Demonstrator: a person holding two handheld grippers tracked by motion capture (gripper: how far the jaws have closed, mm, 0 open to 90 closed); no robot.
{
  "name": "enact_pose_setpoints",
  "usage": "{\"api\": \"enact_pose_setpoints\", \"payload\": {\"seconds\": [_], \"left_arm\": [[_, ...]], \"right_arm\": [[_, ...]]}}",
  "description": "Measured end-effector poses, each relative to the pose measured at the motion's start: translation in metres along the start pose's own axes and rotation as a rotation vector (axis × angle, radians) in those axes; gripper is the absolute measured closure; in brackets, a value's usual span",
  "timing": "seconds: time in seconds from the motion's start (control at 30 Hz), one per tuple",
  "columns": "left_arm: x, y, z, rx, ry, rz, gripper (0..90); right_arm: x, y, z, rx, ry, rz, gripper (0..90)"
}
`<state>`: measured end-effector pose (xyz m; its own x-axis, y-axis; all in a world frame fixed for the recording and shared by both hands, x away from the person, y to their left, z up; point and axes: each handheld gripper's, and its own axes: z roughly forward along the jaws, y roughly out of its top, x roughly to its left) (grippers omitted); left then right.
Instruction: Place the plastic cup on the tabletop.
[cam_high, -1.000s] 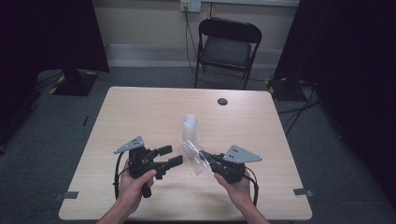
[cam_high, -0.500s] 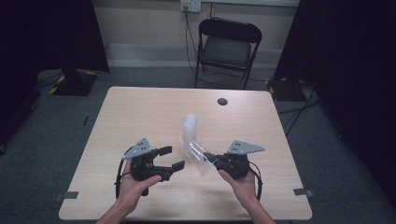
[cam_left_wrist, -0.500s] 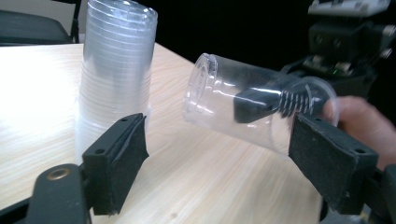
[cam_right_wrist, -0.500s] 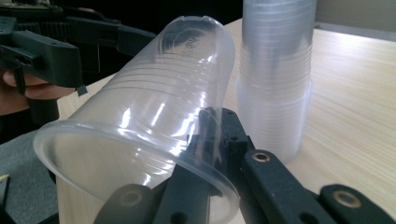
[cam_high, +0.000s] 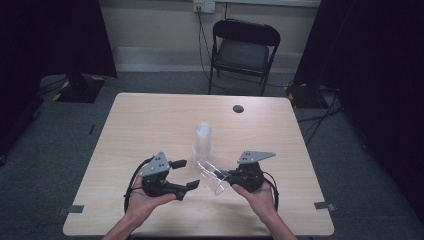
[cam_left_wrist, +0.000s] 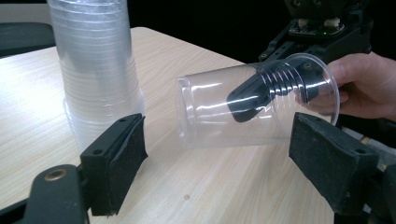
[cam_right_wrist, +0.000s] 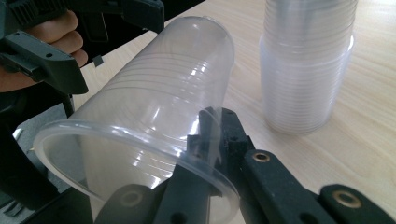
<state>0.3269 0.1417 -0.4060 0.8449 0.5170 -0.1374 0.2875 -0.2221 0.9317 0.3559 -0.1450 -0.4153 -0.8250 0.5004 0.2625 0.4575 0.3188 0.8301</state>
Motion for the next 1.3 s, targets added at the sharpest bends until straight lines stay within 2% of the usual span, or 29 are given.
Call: {"api": "enact_pose_setpoints", "payload": {"seconds": [0.1, 0.13, 0.17, 0.3, 0.37, 0.4, 0.43, 0.53, 0.77, 0.87, 1.2, 1.3], "left_arm": [[-0.003, 0.0, 0.002, 0.008, 0.002, 0.034, 18.5], [-0.003, 0.0, 0.002, 0.008, 0.002, 0.034, 18.5], [-0.005, 0.0, 0.003, 0.012, 0.001, 0.061, 18.5], [-0.008, 0.001, 0.004, 0.042, -0.021, 0.103, 19.4], [-0.01, 0.001, 0.006, 0.05, -0.027, 0.123, 19.2], [-0.01, 0.001, 0.006, 0.05, -0.027, 0.123, 18.4], [-0.011, 0.001, 0.007, 0.069, -0.029, 0.139, 17.1], [-0.014, 0.0, 0.009, 0.072, -0.032, 0.163, 17.1], [-0.019, -0.002, 0.014, 0.112, -0.033, 0.254, 15.9], [-0.021, -0.003, 0.016, 0.125, -0.044, 0.309, 16.4], [-0.025, -0.009, 0.022, 0.162, -0.063, 0.37, 15.3], [-0.028, -0.011, 0.025, 0.17, -0.077, 0.403, 15.6]], "right_arm": [[-0.001, 0.0, 0.001, 0.023, 0.019, 0.009, 90.0], [-0.001, 0.0, 0.002, 0.031, 0.027, 0.012, 90.0], [-0.001, 0.0, 0.003, 0.04, 0.036, 0.016, 90.0], [0.001, 0.0, 0.006, 0.082, 0.066, 0.016, 90.0], [0.001, 0.0, 0.007, 0.097, 0.059, 0.023, 90.0], [0.0, -0.001, 0.008, 0.101, 0.069, 0.027, 90.0], [0.0, -0.001, 0.008, 0.107, 0.071, 0.028, 90.0], [0.001, -0.001, 0.009, 0.122, 0.081, 0.024, 90.0], [0.001, -0.001, 0.011, 0.16, 0.113, 0.021, 90.0], [0.001, -0.001, 0.013, 0.168, 0.121, 0.025, 90.0], [0.001, -0.003, 0.02, 0.217, 0.144, 0.033, 90.0], [0.001, -0.003, 0.02, 0.227, 0.146, 0.035, 89.9]]}}
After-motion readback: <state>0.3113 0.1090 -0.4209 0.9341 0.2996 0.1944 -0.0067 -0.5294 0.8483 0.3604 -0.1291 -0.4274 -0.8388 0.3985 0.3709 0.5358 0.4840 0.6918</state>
